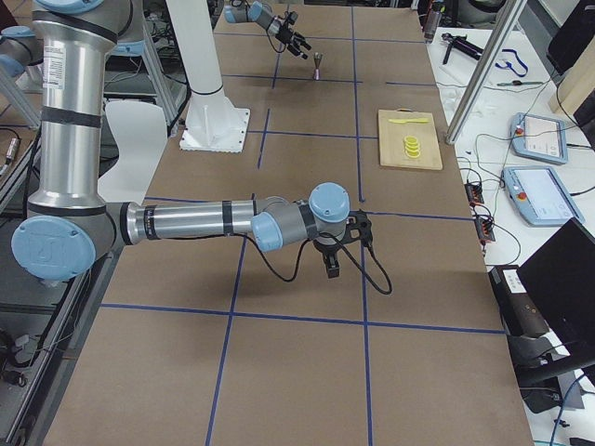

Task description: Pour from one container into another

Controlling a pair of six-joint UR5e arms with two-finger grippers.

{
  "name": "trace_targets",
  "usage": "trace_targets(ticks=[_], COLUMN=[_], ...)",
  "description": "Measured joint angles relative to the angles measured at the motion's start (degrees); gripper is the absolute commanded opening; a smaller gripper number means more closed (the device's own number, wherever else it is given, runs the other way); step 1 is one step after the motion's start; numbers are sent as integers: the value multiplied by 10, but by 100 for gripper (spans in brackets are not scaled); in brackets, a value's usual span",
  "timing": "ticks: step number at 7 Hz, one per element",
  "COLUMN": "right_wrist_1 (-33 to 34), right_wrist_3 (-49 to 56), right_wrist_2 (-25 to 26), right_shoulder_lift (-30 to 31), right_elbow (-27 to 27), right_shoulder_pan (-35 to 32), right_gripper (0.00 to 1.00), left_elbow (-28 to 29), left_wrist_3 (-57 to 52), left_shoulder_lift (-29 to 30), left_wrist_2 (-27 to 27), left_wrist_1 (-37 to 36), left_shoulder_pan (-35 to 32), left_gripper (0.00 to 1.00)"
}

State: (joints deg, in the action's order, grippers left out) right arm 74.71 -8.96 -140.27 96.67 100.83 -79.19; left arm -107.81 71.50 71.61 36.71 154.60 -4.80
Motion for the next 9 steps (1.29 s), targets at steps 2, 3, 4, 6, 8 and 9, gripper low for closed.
trace_targets(ticks=[2, 3, 4, 6, 8, 9], right_wrist_1=[0, 0, 1, 1, 1, 1], right_wrist_3=[0, 0, 0, 0, 1, 1], right_wrist_2=[1, 1, 1, 2, 2, 3], right_shoulder_lift=[0, 0, 0, 1, 1, 1], right_elbow=[-1, -2, -3, -4, -4, -5], right_shoulder_pan=[0, 0, 0, 0, 0, 0], right_gripper=[100, 100, 100, 100, 100, 100], left_elbow=[34, 53, 78, 106, 109, 109], left_wrist_3=[0, 0, 0, 0, 0, 0], left_shoulder_lift=[29, 45, 65, 86, 89, 89], left_wrist_2=[-17, -19, -20, -20, -20, -19], left_wrist_1=[0, 1, 2, 6, 10, 11], left_shoulder_pan=[1, 1, 1, 1, -2, -9], left_gripper=[99, 99, 99, 98, 98, 98])
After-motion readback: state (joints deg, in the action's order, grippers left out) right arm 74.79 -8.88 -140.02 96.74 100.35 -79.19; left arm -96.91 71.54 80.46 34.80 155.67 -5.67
